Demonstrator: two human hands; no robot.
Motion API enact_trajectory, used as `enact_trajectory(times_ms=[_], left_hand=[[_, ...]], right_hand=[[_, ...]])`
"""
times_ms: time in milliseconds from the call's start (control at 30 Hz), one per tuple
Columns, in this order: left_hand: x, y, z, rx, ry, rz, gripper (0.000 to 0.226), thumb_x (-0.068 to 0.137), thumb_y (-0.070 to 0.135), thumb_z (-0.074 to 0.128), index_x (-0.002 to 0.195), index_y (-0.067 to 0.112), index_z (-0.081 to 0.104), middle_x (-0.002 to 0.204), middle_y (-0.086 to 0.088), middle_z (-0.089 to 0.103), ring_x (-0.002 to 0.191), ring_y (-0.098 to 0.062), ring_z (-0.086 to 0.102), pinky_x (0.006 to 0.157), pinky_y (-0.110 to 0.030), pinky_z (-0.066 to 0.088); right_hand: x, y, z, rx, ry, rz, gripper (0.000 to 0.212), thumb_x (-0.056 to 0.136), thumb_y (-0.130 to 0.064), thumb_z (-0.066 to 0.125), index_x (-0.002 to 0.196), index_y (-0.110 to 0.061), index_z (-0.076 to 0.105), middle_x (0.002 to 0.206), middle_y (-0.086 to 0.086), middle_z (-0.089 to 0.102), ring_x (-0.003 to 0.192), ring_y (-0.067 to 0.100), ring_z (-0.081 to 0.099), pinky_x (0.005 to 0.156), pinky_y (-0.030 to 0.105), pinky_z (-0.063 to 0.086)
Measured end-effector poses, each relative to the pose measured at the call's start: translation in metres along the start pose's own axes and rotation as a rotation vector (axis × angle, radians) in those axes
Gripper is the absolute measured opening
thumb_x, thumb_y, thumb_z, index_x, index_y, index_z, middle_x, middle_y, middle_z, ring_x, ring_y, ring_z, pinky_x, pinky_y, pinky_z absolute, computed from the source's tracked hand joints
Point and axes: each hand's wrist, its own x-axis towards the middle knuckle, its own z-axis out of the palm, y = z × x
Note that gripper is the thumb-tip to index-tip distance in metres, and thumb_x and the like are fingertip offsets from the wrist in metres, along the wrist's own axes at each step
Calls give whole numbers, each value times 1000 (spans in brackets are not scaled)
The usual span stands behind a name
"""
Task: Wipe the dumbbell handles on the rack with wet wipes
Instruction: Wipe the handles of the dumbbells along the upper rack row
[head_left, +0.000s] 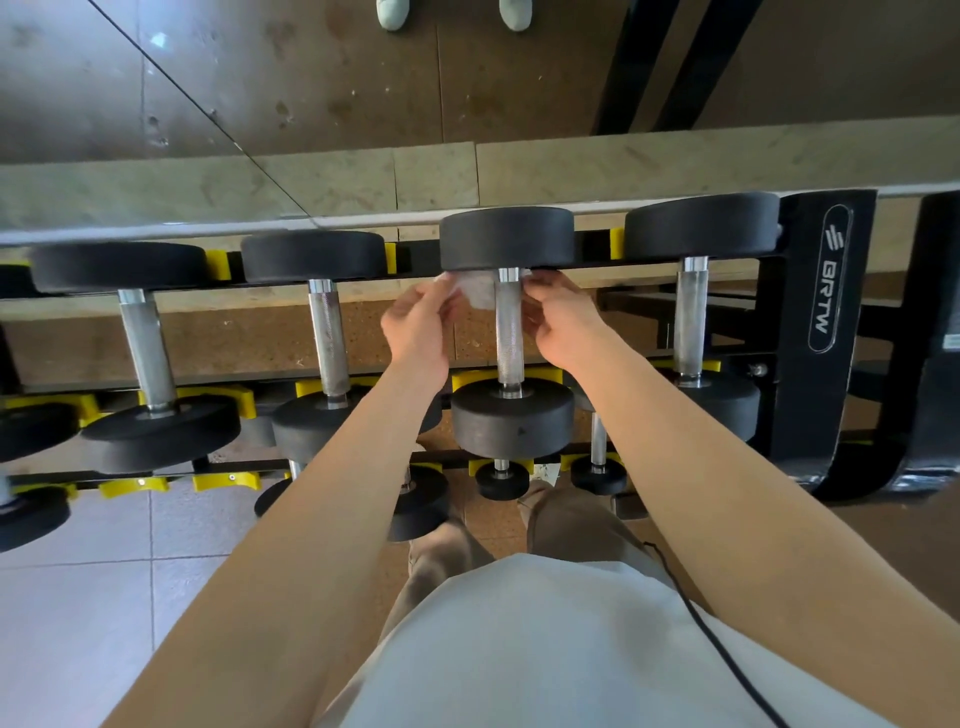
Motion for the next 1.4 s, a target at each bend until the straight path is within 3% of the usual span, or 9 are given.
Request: enact_trajectory(times_ms=[267, 400, 533, 767, 900, 967, 1067, 1200, 1400], left_hand=[[-8, -14, 24, 344, -67, 70, 6, 93, 16, 71, 93, 18, 76, 93, 2, 77, 94, -15, 74, 99, -42, 57], [-14, -10, 3, 352, -3, 159, 3, 89, 22, 76, 88, 21, 77, 82, 12, 77, 83, 1, 71, 93, -29, 51], [-17, -14, -15, 395, 58, 175, 5, 87, 25, 79, 88, 26, 75, 89, 14, 75, 91, -1, 68, 92, -27, 48], [-17, -24, -14, 826, -222, 126, 5, 93, 26, 72, 97, 25, 72, 103, 7, 72, 100, -8, 64, 102, -38, 48], [-13, -7, -41, 991, -249, 77, 22, 89, 25, 74, 109, 17, 75, 112, -1, 69, 96, -11, 61, 76, -24, 45], [-10, -3, -54, 1095, -258, 88, 21, 87, 24, 74, 106, 15, 76, 109, -2, 69, 87, -9, 59, 67, -21, 42], [-10, -6, -54, 1224, -294, 124, 23, 91, 27, 72, 110, 15, 74, 116, -5, 70, 90, -12, 61, 77, -24, 46], [-24, -17, -32, 1367, -467, 126, 31, 96, 31, 67, 122, 15, 69, 125, -7, 68, 113, -22, 64, 90, -30, 46], [-29, -6, -62, 1275, -381, 154, 19, 93, 22, 65, 98, 6, 74, 99, -9, 70, 93, -23, 62, 80, -35, 50]], right_hand=[[-5, -7, -46, 264, -3, -81, 27, 96, -6, 60, 123, -12, 58, 119, 13, 70, 105, 24, 72, 97, 40, 56], [-12, 4, -22, 31, -24, -89, 15, 96, -4, 59, 109, -11, 63, 110, 14, 71, 101, 27, 73, 94, 41, 58], [-15, 4, -16, -120, -31, -107, 14, 96, -3, 58, 100, -14, 64, 112, 16, 69, 104, 32, 70, 95, 44, 57], [-20, 0, -54, -62, 61, -143, 16, 96, 0, 56, 95, -15, 62, 124, 14, 62, 109, 26, 67, 95, 41, 57], [-18, 17, -44, -419, 43, -128, 11, 93, -5, 64, 100, -13, 63, 113, 8, 66, 104, 23, 67, 92, 40, 58], [-21, 24, -43, -637, 10, -156, 9, 92, -8, 66, 98, -15, 63, 105, 3, 66, 99, 19, 66, 83, 31, 57], [-27, 27, -58, -873, 34, -188, 11, 91, -9, 67, 88, -19, 64, 100, 1, 64, 93, 17, 59, 78, 27, 49], [-34, 16, -86, -1155, 53, -195, 11, 88, -7, 67, 98, -12, 71, 109, 4, 64, 101, 19, 58, 84, 31, 46], [-38, 30, -53, -1459, -148, -292, 10, 92, -16, 66, 101, -15, 71, 104, 3, 68, 99, 19, 63, 85, 31, 48]])
